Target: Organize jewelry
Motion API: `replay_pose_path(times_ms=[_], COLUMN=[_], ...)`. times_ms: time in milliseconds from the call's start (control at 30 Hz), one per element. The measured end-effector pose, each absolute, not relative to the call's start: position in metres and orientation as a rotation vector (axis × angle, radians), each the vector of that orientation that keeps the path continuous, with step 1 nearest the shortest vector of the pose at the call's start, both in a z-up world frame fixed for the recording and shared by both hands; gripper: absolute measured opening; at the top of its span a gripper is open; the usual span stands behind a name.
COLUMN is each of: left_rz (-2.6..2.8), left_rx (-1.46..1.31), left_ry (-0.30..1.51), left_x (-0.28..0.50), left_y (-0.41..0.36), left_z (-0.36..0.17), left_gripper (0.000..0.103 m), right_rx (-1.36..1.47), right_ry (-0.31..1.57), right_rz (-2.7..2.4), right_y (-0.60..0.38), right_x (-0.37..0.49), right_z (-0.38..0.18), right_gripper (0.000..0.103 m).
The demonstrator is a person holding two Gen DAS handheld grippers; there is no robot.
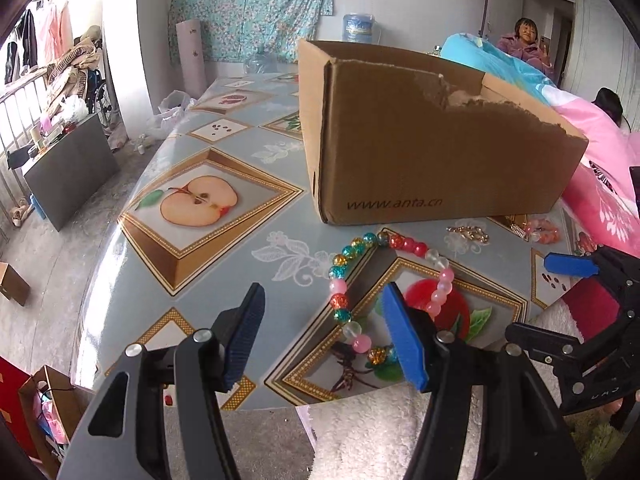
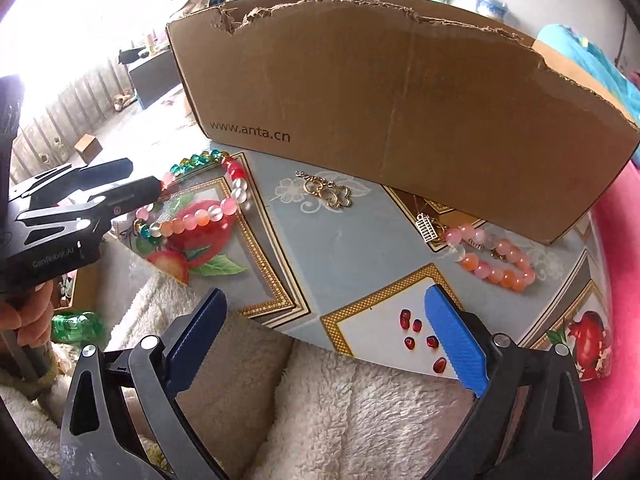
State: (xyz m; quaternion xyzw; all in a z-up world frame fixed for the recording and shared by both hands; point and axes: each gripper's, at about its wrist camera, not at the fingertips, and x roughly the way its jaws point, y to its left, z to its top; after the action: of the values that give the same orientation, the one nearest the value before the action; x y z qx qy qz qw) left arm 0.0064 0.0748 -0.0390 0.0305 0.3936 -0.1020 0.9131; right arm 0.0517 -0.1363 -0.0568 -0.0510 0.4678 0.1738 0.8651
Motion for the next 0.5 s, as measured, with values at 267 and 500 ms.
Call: replay_pose_path(times_ms=[267,500], left_rz=[-0.245,-0.266], left_rx=[0.041,0.056], left_ry=[0.804,0.831], left_x=[0.011,0.017], left_y=[0.073,0.065], left_z=[-0.039,-0.046], left_gripper=[0.049,0.034], right_rx=[0.062,0.126], right_ry=[0.895,0.992], right_rz=[0.470,0.536], right_y=[-0.142,-0.120], right_x=[0.051,0.077], right_z=[-0.027,-0.045], right_gripper=[0.076,0.030])
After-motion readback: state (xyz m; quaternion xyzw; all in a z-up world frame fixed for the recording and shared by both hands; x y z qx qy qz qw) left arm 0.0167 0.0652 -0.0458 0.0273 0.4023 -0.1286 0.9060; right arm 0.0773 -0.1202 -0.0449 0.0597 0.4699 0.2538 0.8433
